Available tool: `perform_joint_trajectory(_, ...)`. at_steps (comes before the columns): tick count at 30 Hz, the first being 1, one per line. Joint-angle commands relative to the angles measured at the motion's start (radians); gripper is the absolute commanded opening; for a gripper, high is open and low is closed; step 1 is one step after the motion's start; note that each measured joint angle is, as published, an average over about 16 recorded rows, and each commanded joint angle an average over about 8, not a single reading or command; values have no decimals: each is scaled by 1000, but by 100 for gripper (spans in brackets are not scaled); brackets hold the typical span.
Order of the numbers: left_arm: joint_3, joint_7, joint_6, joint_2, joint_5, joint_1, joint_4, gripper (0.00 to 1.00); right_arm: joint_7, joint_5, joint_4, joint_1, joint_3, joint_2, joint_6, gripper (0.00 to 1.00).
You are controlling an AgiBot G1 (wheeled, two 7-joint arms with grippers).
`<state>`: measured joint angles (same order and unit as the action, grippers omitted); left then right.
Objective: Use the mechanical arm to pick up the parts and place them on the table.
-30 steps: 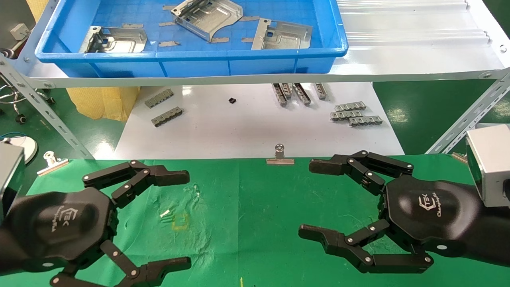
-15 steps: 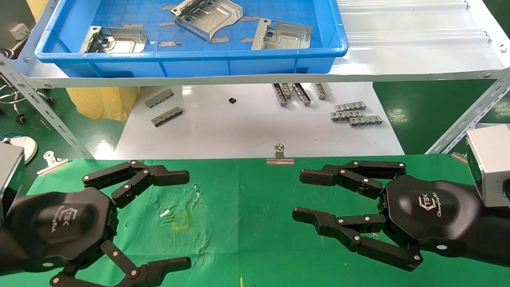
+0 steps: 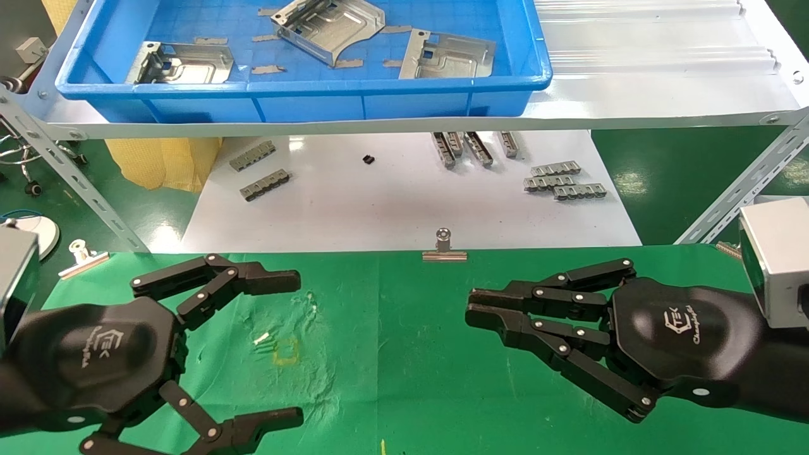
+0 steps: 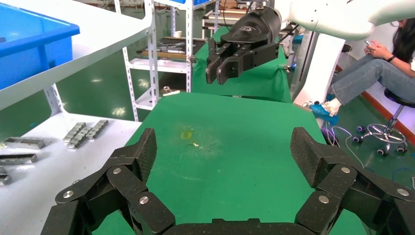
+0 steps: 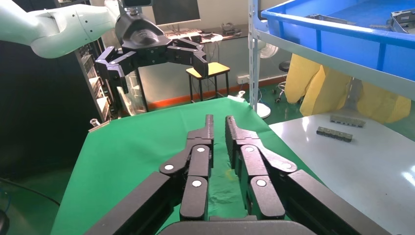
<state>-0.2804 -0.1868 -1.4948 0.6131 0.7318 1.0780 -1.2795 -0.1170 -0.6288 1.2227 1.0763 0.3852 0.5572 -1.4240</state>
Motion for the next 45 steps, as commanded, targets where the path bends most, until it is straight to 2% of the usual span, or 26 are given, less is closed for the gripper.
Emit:
perform_joint_trajectory(1,0,0,0,0,0,0,0,100,0,0,0,0,0,0,0,0)
perform_joint_trajectory(6,-2,-4,3,3,5,11,3,100,0,0,0,0,0,0,0,0)
perform_joint_trajectory(10,-17,-22,18,27,42,81,26,100,0,0,0,0,0,0,0,0)
perform_joint_trajectory(16,-70,-52,41,120,166,316,169,100,0,0,0,0,0,0,0,0)
perform_joint_trajectory(23,-151,4,82,283,347,613,514,100,0,0,0,0,0,0,0,0)
perform_joint_trajectory(30,-197,87,318,459,489,805,869,100,0,0,0,0,0,0,0,0)
perform_joint_trajectory(34,-213,114,467,552,536,872,1022,100,0,0,0,0,0,0,0,0)
perform_joint_trajectory(39,-228,132,595,640,568,923,1152,100,0,0,0,0,0,0,0,0)
perform_joint_trajectory(40,-230,133,614,654,572,930,1171,95,0,0,0,0,0,0,0,0)
perform_joint_trajectory(41,-232,134,630,665,575,936,1187,85,0,0,0,0,0,0,0,0)
perform_joint_trajectory(43,-236,135,658,684,581,947,1213,60,0,0,0,0,0,0,0,0)
perform_joint_trajectory(45,-241,135,680,698,589,955,1232,35,0,0,0,0,0,0,0,5)
